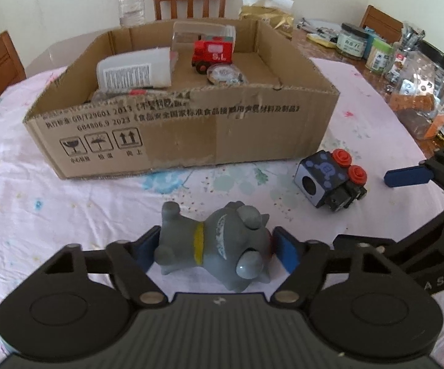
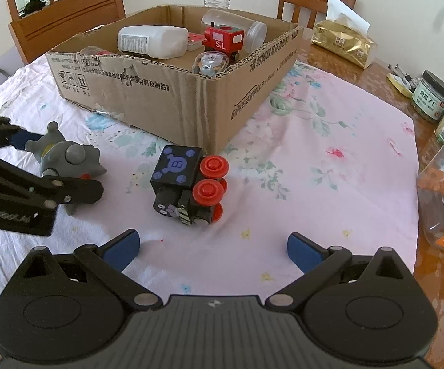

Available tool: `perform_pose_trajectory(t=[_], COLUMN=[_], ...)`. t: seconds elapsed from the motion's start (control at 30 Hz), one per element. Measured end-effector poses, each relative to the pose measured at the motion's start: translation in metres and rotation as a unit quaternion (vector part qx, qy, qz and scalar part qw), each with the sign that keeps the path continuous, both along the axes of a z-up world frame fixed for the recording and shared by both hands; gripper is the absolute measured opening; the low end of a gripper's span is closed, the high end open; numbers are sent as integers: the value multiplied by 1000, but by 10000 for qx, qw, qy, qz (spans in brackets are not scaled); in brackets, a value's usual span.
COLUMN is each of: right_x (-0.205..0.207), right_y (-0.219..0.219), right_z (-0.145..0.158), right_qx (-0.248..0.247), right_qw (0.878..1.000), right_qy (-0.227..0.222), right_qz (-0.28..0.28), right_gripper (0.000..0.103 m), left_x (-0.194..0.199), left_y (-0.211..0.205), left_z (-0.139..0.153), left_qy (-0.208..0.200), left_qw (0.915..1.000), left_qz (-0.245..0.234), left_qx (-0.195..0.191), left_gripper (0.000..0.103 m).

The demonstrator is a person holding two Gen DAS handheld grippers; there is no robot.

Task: Organize rigid objects
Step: 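Hold the train with the right tool while the left tool grasps the grey elephant toy, then carry the train and elephant into the box and open both tools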

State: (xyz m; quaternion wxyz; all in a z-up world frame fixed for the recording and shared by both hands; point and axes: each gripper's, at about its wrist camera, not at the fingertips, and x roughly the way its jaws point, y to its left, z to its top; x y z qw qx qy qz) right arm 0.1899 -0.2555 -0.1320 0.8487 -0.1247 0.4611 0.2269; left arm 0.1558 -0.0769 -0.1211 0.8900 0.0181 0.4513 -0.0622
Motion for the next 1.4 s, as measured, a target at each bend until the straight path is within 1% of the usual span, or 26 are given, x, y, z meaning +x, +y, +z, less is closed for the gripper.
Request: perform_pose_trajectory(t=[0.1,0.17,0.33,0.43,0.5,0.6,0.63,0.67,0.77,0.8,0.87,0.93,1.13,1.27,1.4], right_x=[2,3,6,9,12,16,17,18,21,22,24,26,26,21,14], right_y=[2,5,18,28,33,39,41,41,43,43,42,42,44,43,41], right_z=[0,0,0,2,3,5,5,6,7,8,10,11,13,25,47], right_qx=[-25,-28,4,23,33,31,25,10,-12,-22,-46,-81,-200,-230,-288], right_qw=[10000,10000,10000,10000,10000,9999,9998,9997,9994,9992,9987,9984,9983,9991,9995], right_qy=[49,62,33,-45,-71,-83,-84,-75,-62,-46,-22,20,136,172,84], right_qz=[-34,-39,-36,-20,-43,-134,-168,-212,-345,-403,-501,-558,-524,-302,23], right_gripper=[103,103,102,96,89,82,81,80,72,66,59,55,55,55,55], left_x=[-1,-2,-1,0,1,2,2,2,4,6,7,8,12,12,13], left_y=[3,9,37,50,53,51,51,51,54,55,55,55,55,55,56], left_z=[1,1,2,2,3,3,3,4,6,7,7,8,20,41,71], left_qy=[-6,8,69,96,110,119,125,120,157,185,225,270,357,329,201], left_qw=[10000,10000,9997,9995,9994,9995,9995,9995,9996,9997,9997,9996,9987,9971,9944], left_qz=[-64,-48,159,272,306,263,246,233,199,171,111,29,-324,-659,-1022], left_qx=[8,78,177,120,70,148,167,164,86,61,68,91,173,215,175], left_gripper=[74,74,74,75,75,75,75,75,74,74,74,73,73,73,73])
